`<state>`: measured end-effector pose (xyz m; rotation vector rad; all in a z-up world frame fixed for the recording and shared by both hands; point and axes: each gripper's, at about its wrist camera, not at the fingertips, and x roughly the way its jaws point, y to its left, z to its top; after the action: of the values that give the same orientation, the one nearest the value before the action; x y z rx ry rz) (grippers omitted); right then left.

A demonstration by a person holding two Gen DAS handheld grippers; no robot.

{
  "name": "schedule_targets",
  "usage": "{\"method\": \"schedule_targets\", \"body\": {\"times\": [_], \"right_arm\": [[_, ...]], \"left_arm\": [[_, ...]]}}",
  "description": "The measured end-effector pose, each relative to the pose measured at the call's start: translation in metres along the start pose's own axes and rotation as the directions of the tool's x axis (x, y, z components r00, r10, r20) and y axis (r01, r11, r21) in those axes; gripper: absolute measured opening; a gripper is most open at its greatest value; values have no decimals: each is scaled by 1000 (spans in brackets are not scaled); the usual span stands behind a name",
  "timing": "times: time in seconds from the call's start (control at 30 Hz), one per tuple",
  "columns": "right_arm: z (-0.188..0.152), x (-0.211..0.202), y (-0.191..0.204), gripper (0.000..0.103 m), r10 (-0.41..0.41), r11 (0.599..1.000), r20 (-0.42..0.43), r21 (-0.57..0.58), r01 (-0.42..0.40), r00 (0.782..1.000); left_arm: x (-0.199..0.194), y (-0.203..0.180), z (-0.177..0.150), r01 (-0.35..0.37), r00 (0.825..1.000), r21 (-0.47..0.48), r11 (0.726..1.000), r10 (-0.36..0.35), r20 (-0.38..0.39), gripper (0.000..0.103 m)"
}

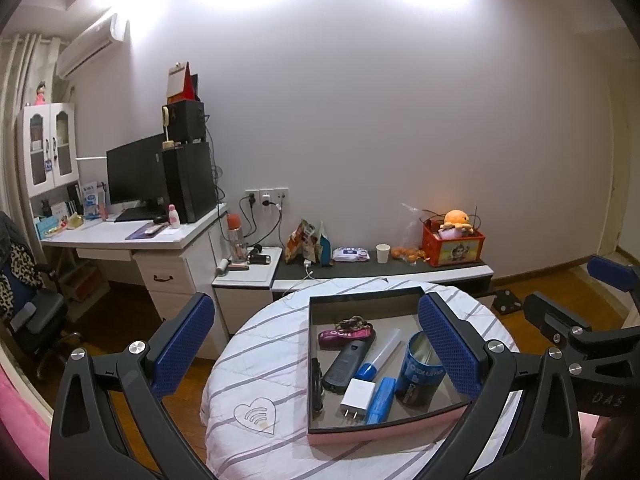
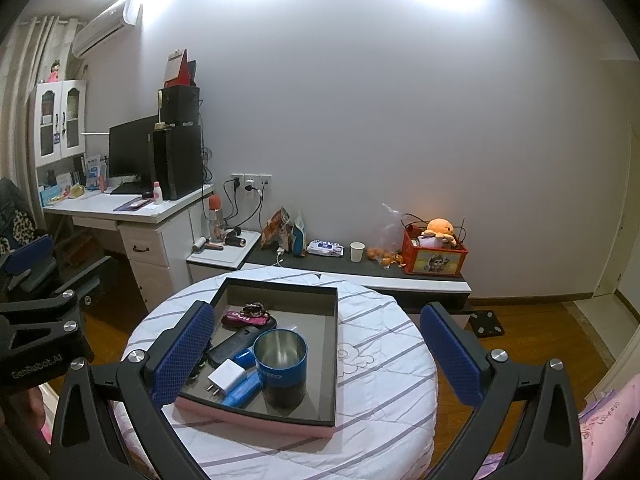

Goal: Organize rigid objects

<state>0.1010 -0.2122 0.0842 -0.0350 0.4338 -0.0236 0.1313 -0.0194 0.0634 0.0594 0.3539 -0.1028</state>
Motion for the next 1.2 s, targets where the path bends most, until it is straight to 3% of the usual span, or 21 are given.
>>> {"method": "schedule_targets", "body": {"times": [1.2], "right_arm": [[-3,6,3,103,-5,1000,-39,-13,4,999]], "left_arm": [[9,-5,-5,19,999,8,1000,-19,-27,103]]}}
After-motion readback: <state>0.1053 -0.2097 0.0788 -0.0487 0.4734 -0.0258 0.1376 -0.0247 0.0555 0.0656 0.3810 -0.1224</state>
